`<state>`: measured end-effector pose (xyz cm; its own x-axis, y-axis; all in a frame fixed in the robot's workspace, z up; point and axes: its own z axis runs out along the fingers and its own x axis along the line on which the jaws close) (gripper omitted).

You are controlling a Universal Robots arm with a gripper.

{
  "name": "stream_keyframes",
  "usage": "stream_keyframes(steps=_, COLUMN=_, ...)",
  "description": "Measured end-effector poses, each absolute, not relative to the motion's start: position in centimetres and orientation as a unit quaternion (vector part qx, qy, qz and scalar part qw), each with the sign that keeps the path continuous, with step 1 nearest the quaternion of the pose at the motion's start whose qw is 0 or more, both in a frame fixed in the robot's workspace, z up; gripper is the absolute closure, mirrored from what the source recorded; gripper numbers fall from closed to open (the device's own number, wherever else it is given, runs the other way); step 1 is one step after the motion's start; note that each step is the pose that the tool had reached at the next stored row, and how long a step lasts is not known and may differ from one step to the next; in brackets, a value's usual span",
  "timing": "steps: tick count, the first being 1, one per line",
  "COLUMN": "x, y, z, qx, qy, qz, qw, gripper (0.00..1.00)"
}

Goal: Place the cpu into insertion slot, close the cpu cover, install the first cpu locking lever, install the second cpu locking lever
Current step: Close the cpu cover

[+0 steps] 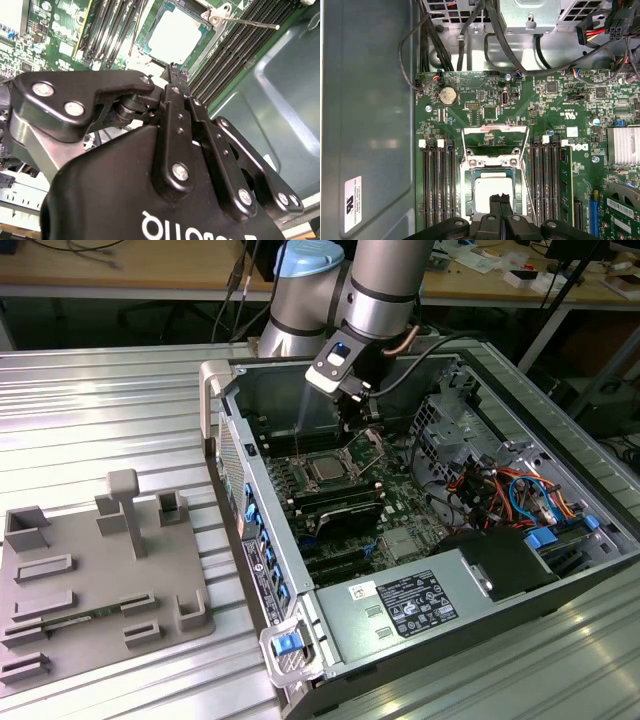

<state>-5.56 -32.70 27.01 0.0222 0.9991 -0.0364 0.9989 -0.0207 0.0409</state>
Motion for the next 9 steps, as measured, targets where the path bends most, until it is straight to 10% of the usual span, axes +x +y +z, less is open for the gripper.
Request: stream_keyframes(steps=9, x=-5.19, y=-32.7, z=27.02, qx=0.714, qy=0.699, qz=0.001, qw=0.027, gripper=0.89)
